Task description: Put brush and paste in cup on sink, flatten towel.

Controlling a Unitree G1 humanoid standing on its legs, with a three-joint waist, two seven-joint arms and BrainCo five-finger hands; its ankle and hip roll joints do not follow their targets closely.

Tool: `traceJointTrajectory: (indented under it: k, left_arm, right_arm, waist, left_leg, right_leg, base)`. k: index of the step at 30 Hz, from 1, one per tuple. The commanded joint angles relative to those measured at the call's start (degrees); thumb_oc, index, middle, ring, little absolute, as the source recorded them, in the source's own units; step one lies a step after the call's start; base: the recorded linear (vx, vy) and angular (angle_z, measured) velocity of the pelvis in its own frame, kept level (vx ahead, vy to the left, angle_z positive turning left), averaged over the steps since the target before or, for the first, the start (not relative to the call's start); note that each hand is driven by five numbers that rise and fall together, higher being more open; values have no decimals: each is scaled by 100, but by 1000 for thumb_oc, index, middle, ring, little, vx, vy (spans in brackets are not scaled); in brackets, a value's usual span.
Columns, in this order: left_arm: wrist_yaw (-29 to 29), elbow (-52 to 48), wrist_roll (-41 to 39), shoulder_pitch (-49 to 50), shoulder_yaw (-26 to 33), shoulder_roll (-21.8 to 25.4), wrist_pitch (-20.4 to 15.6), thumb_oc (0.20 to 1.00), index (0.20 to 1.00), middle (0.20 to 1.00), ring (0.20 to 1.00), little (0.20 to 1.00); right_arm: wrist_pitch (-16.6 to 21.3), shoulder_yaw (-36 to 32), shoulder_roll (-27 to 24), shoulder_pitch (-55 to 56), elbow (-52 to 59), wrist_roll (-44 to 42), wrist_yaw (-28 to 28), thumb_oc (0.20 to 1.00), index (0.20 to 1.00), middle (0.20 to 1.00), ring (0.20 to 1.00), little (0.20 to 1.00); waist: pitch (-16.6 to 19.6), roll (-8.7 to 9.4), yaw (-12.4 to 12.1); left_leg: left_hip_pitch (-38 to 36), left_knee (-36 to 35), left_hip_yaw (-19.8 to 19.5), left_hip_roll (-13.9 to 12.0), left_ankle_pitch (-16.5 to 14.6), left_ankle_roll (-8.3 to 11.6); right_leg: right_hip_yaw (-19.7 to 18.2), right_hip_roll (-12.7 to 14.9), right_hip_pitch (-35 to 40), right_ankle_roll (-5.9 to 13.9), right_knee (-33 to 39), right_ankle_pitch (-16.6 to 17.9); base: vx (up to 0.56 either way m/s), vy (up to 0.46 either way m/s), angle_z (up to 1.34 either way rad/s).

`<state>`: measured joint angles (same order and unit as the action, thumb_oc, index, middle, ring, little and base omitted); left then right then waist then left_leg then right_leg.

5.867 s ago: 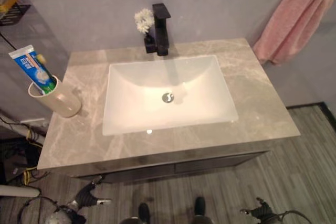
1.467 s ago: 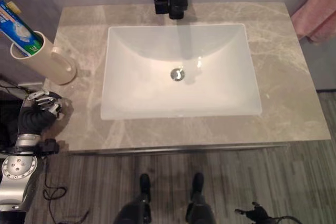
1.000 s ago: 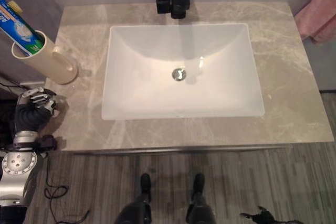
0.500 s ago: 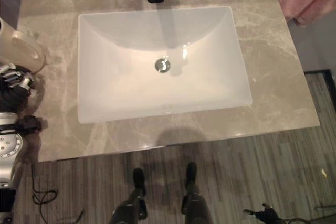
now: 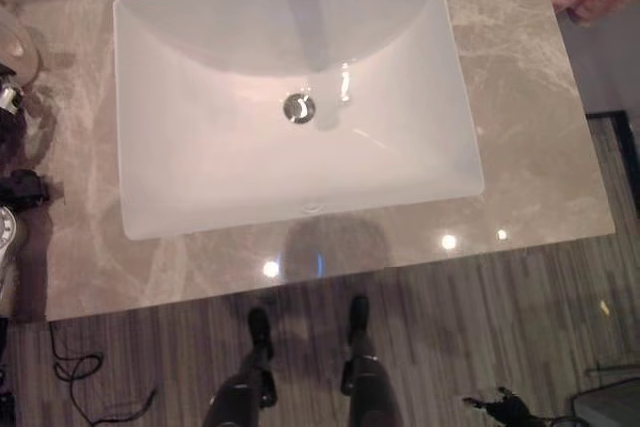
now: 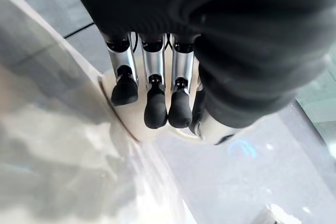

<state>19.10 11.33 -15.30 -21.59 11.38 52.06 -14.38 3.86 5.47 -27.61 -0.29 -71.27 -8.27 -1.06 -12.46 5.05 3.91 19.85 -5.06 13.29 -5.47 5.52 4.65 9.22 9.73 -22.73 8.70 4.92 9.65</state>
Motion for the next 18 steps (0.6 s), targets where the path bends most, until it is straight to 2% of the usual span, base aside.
traceJointTrajectory:
  k: [1,8,18]
  left_arm:
    - [271,409,128,-304,-254,256,-96,200,200,200,200,200]
    - [182,131,204,-251,-378,86,-86,200,200,200,200,200]
    - [-271,-588,97,1006,169,-591,-132,200,200,200,200,200]
  right_arm:
    - [-10,124,-217,-9,-122,-144,-34,1000,1000,1000,1000,1000]
    - [-15,178,-111,37,-145,-169,-13,1000,1000,1000,1000,1000]
    - [-45,91,-86,28,-217,-14,17,1000,1000,1000,1000,1000]
  waist:
    - [-30,44,60]
    - [-15,39,24]
    - [82,-26,-175]
  left_leg:
    - [86,6,-396,-148,50,160]
    - [35,6,-447,-168,40,170]
    - [-258,6,-547,-217,18,195]
  right_leg:
    - [-32,636,268,600,8,237]
    - [-11,624,365,570,8,129]
    - [95,591,746,442,8,-90]
  base:
    - [0,0,0]
    - [6,-11,-3]
    - [-9,-25,3]
